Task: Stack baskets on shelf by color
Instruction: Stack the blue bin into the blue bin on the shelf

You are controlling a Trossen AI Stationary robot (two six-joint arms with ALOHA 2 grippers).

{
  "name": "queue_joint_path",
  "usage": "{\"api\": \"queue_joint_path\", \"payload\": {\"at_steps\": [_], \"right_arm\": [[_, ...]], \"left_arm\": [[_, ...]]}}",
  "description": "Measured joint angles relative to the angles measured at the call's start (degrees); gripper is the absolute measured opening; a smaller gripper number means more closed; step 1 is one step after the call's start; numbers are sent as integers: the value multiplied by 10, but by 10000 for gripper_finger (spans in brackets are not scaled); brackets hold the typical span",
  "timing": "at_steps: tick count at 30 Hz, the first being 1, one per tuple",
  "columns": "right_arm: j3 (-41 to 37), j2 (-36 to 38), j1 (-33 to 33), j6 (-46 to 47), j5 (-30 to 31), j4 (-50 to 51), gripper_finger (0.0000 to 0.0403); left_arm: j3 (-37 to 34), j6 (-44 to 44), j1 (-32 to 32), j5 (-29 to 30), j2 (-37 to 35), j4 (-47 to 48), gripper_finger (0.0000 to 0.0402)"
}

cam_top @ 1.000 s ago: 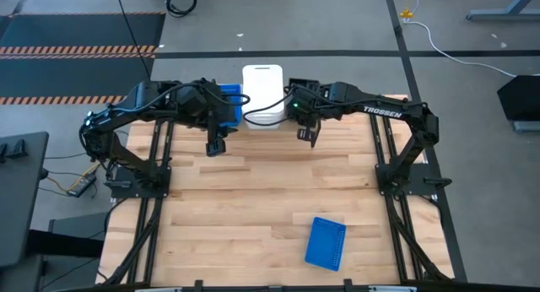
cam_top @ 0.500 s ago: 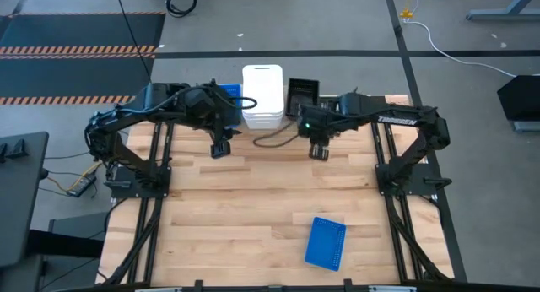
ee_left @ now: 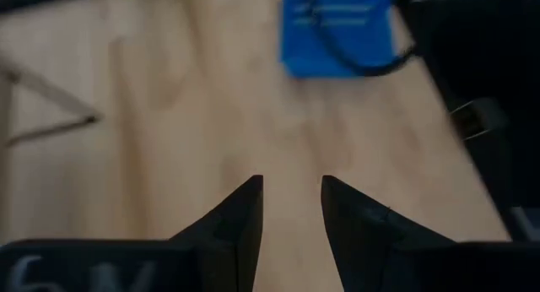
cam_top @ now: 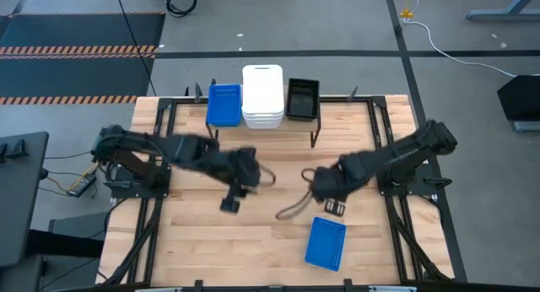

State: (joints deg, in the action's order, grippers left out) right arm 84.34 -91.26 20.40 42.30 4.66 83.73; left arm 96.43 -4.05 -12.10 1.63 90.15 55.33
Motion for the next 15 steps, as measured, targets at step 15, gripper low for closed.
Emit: {"api": "queue_joint_path", "payload": {"at_steps": [15], "right_arm": [[-170, -2, 147, 195, -6, -275, 115]], "left_arm": [[-162, 17, -176, 95, 0, -261, 128]]}}
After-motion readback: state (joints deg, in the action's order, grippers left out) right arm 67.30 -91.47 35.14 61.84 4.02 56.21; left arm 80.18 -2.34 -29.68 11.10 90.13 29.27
